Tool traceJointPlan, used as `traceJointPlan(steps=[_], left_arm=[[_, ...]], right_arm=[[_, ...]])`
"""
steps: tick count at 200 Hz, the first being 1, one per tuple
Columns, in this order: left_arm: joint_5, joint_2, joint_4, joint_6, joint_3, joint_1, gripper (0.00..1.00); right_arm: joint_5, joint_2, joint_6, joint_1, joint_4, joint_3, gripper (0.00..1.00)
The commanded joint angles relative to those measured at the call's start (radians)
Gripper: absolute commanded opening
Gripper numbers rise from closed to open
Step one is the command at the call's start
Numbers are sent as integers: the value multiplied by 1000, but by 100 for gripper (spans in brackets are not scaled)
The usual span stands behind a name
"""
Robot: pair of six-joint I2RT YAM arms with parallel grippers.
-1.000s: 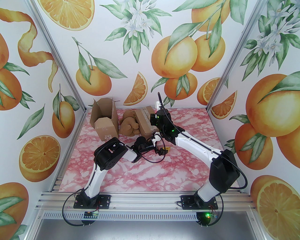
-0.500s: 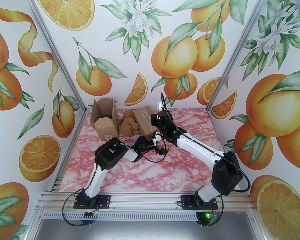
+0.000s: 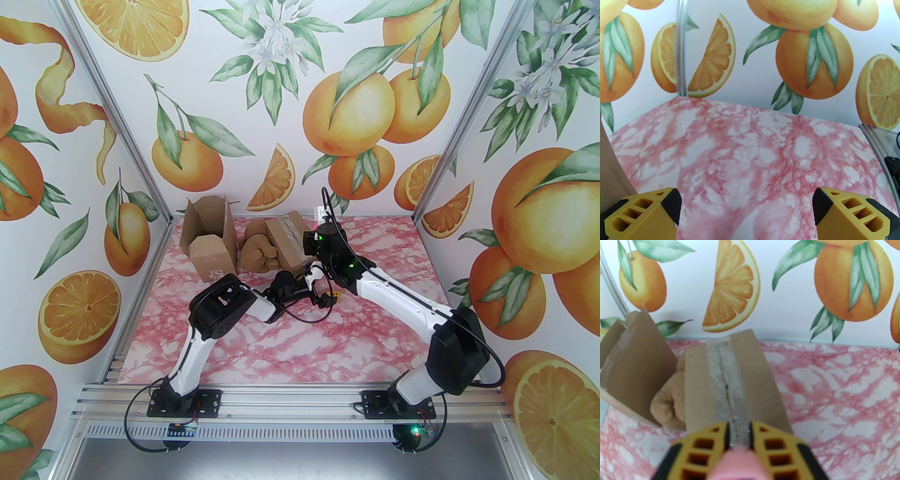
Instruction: Unpack the express box
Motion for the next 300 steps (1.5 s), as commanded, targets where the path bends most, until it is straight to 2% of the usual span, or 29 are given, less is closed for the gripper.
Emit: traceJointPlan(steps=[1,85,141,163,215,300], left_arm=[[-68,14,9,-41,17,39,97],[-86,17,30,-114,18,68,96],[-52,16,37,-113,7,71,95],[-5,13,31,-99,2,71,94],[18,3,-23,-81,-3,68,94],[40,3,-53,-69,5,60,94]], right_arm=[[-18,-36,-34,14,-110,-16,0],[-35,-75,-58,24,-197,-19,0],[-9,-97,-78,29,-221,3,0],[5,-107,-84,28,-180,27,0],[-30,-47,-140,28,40,73,0],[-110,118,-154,-3,169,134,0]])
